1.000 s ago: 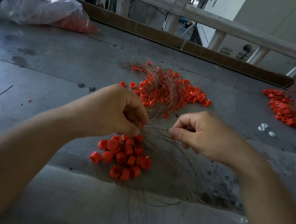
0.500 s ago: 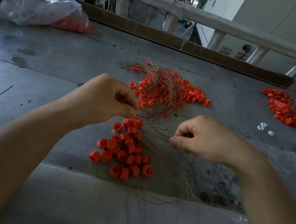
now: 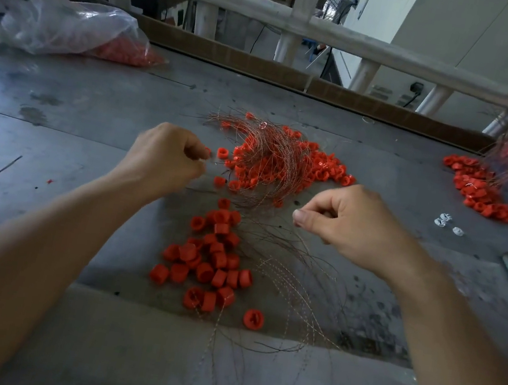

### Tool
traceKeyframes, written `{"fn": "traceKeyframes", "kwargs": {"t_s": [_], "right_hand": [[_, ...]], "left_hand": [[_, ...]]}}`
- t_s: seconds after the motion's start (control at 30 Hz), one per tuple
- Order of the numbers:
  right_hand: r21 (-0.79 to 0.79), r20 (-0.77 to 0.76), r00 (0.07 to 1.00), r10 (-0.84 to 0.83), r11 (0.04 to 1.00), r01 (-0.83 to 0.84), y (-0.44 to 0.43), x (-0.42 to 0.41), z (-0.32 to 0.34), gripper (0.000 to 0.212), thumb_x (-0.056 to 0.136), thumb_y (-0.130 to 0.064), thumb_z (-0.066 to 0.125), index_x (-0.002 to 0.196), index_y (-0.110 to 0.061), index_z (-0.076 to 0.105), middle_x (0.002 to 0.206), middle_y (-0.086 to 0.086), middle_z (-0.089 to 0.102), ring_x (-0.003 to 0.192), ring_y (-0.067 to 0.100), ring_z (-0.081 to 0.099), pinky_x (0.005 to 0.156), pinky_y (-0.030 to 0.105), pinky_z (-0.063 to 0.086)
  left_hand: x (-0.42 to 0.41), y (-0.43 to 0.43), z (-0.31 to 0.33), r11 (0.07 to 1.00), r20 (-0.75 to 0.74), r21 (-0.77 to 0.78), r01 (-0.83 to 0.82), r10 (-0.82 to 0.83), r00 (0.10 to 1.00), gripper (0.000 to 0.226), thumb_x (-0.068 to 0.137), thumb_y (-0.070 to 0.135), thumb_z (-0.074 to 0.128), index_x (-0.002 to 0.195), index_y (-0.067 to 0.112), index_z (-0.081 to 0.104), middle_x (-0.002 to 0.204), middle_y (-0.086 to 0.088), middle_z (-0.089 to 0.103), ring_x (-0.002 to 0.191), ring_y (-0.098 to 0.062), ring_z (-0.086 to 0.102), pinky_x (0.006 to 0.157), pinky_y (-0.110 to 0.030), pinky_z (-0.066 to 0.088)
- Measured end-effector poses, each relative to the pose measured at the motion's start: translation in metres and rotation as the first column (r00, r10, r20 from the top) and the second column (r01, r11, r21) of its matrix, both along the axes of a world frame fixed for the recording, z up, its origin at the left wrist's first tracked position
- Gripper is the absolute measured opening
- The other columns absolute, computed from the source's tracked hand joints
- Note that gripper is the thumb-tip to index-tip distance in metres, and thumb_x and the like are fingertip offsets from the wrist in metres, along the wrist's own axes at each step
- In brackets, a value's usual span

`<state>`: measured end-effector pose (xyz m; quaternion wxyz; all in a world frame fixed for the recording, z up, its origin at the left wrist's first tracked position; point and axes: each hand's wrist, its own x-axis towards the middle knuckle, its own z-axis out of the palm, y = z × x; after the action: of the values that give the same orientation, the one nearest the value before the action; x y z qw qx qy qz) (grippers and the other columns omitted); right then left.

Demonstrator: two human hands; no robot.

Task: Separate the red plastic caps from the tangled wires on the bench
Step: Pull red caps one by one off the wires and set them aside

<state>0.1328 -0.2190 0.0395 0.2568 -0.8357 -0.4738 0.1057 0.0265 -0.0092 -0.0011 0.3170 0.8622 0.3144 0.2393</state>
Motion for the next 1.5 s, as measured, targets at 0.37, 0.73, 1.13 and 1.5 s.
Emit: {"fn": "traceKeyframes", "kwargs": {"t_s": [0.37, 0.73, 1.13, 1.5], "right_hand": [[0.001, 0.027, 0.999, -0.032, 0.999, 0.032, 0.004, -0.001, -0.006, 0.022, 0.085, -0.031, 0.061, 0.063, -0.03, 0.059, 0.044, -0.029, 0.05, 0.053, -0.018, 0.048, 0.049, 0.001, 0.034], [-0.004, 0.072, 0.994, -0.083, 0.996, 0.084, 0.004, 0.002, -0.009, 0.018, 0.086, -0.029, 0.061, 0.069, -0.024, 0.062, 0.054, -0.017, 0.048, 0.05, -0.022, 0.044, 0.05, -0.001, 0.033], [0.174, 0.241, 0.949, -0.203, 0.971, 0.164, 0.02, 0.018, -0.032, 0.015, 0.081, -0.02, 0.067, 0.096, -0.018, 0.07, 0.074, -0.01, 0.055, 0.067, 0.003, 0.048, 0.065, 0.021, 0.038], [0.227, 0.378, 0.907, -0.184, 0.969, 0.102, 0.031, 0.022, -0.041, 0.014, 0.08, -0.015, 0.068, 0.094, -0.015, 0.073, 0.081, -0.008, 0.049, 0.077, 0.006, 0.045, 0.065, 0.023, 0.036]], "left_hand": [[0.023, 0.007, -0.014, 0.958, -0.229, 0.259, 0.123, -0.063, 0.971, 0.049, 0.094, 0.011, 0.039, 0.138, 0.033, 0.038, 0.148, 0.005, 0.031, 0.133, -0.025, 0.02, 0.103, -0.039, 0.02], [0.021, 0.006, -0.016, 0.902, -0.108, 0.416, 0.118, -0.08, 0.991, 0.026, 0.09, 0.015, 0.055, 0.112, 0.024, 0.066, 0.116, -0.001, 0.065, 0.116, -0.024, 0.048, 0.093, -0.032, 0.022], [-0.007, -0.013, 0.008, 0.989, 0.168, 0.135, 0.057, -0.079, 0.983, 0.007, 0.08, 0.023, 0.07, 0.087, 0.021, 0.071, 0.076, 0.014, 0.064, 0.068, 0.006, 0.056, 0.058, -0.002, 0.036], [-0.014, -0.049, 0.025, 0.963, 0.299, 0.023, 0.268, -0.262, 0.918, 0.025, 0.077, 0.018, 0.071, 0.068, 0.039, 0.059, 0.069, 0.021, 0.061, 0.068, 0.008, 0.059, 0.063, -0.001, 0.044]]}}
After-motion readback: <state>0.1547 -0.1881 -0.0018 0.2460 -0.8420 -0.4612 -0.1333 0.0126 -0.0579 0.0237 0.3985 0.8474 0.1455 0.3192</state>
